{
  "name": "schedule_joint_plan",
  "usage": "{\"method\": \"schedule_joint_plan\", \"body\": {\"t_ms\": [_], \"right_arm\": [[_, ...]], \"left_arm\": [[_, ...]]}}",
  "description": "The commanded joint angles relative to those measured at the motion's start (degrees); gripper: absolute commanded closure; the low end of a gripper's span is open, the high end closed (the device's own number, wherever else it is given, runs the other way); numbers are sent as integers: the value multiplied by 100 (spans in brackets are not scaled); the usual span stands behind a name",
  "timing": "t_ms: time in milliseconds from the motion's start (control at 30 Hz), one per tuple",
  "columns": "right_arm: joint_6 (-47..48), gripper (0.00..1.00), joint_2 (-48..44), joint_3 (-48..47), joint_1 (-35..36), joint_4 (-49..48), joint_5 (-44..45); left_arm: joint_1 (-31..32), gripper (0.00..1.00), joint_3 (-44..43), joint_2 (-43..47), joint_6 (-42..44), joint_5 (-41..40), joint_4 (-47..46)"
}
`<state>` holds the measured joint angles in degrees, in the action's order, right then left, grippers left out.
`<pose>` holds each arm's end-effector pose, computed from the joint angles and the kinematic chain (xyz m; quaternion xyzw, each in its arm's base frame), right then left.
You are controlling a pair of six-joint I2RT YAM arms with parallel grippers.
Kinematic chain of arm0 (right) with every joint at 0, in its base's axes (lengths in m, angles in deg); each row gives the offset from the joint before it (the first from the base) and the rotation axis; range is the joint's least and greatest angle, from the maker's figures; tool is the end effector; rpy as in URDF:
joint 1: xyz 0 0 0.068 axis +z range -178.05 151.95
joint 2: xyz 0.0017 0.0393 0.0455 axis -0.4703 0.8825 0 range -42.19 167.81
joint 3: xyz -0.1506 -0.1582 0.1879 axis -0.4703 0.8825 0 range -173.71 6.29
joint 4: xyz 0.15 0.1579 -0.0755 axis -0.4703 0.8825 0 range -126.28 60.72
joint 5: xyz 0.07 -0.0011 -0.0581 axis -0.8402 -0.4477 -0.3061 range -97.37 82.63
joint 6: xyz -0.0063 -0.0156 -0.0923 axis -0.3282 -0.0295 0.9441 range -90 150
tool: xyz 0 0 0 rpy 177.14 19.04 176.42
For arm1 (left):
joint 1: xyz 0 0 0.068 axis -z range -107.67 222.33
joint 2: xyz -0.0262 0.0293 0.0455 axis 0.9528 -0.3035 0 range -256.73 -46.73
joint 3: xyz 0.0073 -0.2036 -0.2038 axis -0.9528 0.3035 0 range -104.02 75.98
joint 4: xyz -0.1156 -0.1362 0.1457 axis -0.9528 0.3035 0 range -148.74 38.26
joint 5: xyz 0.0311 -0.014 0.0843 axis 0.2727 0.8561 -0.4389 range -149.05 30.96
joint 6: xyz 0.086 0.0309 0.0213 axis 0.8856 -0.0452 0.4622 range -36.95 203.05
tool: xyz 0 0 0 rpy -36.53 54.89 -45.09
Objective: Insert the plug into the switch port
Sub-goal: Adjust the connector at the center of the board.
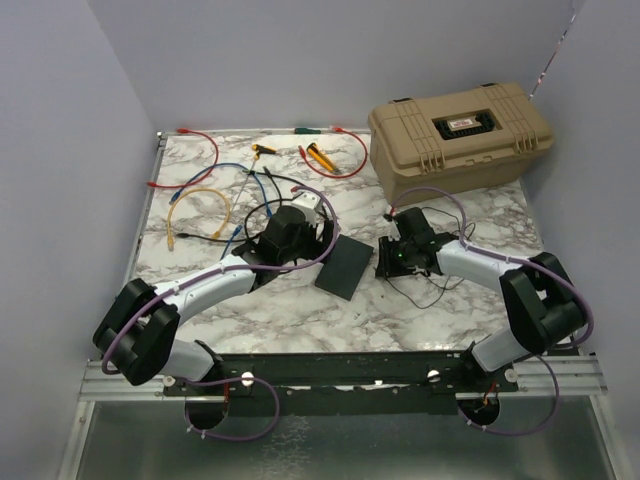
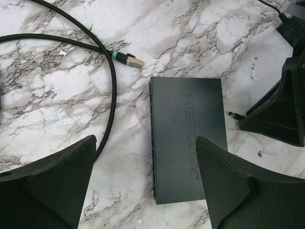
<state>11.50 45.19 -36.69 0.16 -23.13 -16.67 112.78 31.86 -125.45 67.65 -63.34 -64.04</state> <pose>0.2446 0.1468 0.1548 -0.1036 0.9516 0.1818 0.2249 0.2412 -0.1973 0.2395 0.1686 0.8460 -0.2079 0.4612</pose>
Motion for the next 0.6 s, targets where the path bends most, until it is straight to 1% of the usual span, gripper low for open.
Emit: {"method": "schedule_joint_plan", "body": {"t_ms": [0, 167, 333, 467, 500, 567], "right_arm": [[10, 68, 262, -100, 97, 105, 318], [-100, 74, 359, -114, 152, 285, 462], [-130, 85, 377, -114, 176, 379, 482], [121, 97, 402, -313, 176, 558, 530], [233, 99, 415, -384, 176, 606, 534], [475, 99, 441, -499, 176, 684, 535]], "left_arm": [[-21, 14, -37, -8, 52, -61, -83], [-30, 14, -150, -221, 26, 21, -34], [-27, 14, -335, -523, 24, 197, -1], [-27, 14, -497, -797, 17, 372, 5], [-28, 14, -544, -870, 27, 395, 11], [-28, 14, -629, -1003, 37, 429, 12]]}}
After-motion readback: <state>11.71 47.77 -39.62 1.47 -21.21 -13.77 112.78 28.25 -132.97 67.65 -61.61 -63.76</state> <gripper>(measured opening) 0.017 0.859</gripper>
